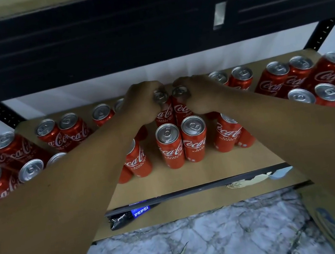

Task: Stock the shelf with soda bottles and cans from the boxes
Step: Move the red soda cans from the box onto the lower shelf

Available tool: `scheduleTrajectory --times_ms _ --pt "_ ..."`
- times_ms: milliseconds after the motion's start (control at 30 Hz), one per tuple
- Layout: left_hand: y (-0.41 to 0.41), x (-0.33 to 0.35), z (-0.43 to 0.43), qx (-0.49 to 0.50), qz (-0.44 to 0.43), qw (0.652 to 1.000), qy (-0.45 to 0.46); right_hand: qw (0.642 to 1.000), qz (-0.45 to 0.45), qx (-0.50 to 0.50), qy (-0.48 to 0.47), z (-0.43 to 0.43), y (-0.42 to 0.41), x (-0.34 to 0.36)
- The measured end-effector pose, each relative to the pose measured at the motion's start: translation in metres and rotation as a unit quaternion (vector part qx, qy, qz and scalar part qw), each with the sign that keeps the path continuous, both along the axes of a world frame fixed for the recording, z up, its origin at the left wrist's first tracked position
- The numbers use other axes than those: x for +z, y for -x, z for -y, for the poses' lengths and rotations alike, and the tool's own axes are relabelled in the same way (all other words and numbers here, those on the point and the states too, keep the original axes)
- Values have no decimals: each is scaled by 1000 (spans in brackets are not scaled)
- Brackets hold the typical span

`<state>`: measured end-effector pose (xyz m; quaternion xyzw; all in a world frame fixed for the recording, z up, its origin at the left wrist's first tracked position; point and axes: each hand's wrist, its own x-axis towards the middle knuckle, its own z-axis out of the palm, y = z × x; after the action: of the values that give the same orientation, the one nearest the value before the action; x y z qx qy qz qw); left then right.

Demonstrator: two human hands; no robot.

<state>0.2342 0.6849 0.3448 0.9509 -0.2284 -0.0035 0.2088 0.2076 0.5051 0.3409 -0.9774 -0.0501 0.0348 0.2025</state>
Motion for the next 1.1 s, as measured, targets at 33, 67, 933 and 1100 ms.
scheduleTrajectory --times_ms 33,67,933,1100 --pt "1 0 -1 -2 0 1000 3 1000 -3 0 -3 0 1 0" --pt "3 0 -1 -4 0 1000 6 1000 -3 -2 -9 -1 2 1" --pt "141 42 -16 -20 0 997 79 995 51 -43 -75 25 187 68" --pt "178 40 15 -40 -27 992 113 994 32 -63 -86 56 218 48"
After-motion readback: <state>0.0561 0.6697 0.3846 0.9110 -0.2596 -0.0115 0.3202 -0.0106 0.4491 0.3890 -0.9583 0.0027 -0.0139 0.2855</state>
